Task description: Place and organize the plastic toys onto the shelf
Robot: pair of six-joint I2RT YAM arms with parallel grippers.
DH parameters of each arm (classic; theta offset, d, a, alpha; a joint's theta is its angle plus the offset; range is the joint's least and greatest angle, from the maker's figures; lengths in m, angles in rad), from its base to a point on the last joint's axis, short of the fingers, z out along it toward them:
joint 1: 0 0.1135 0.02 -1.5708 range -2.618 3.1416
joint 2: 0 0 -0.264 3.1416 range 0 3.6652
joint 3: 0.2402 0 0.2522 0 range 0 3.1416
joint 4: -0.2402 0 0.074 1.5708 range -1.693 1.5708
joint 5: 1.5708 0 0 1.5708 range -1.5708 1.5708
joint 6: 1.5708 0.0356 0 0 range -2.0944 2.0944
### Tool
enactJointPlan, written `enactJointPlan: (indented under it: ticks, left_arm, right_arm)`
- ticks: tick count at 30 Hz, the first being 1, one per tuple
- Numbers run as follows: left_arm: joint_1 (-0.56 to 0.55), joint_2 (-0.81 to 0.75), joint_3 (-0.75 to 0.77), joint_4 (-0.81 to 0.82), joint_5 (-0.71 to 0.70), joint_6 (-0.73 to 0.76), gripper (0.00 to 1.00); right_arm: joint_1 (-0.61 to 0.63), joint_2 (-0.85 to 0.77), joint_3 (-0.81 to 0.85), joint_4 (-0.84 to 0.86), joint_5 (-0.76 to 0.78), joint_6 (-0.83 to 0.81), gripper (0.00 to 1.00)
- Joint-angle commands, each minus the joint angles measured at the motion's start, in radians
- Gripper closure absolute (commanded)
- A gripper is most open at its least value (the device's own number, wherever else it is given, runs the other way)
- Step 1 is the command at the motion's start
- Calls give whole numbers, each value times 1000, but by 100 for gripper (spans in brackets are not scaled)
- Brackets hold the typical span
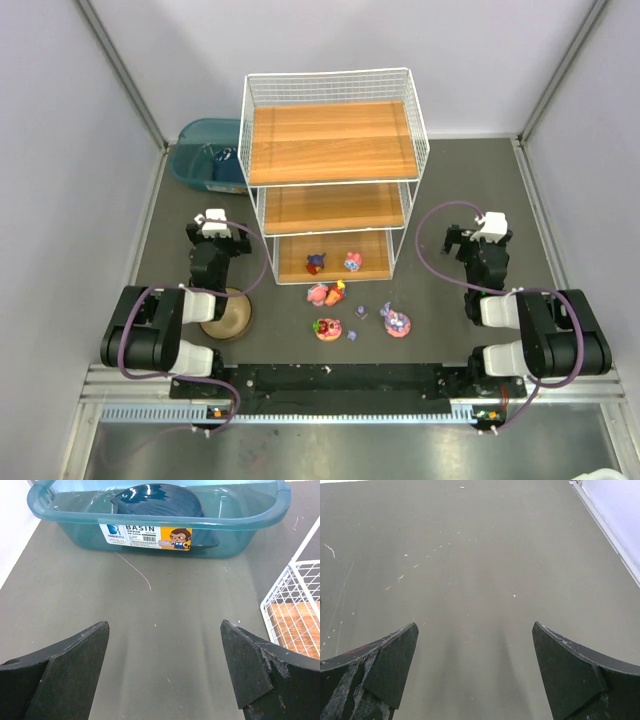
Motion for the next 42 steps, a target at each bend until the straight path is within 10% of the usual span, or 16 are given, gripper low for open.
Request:
enactJointPlan:
  ticks: [1,19,31,42]
  left_arm:
    - [2,3,20,36,7,1,1]
    - [2,-124,11,-51,-153,-63,1]
    - [2,-407,181,-668,-304,-360,1]
    - [-17,-768,140,-952,-223,-560,1]
  right_arm:
    - [-6,6,27,39,-10,-5,1]
    - [-6,-22,15,45,22,12,1]
    - [-6,-391,148,-517,479,386,1]
    - [5,-505,410,-1127,202,472,1]
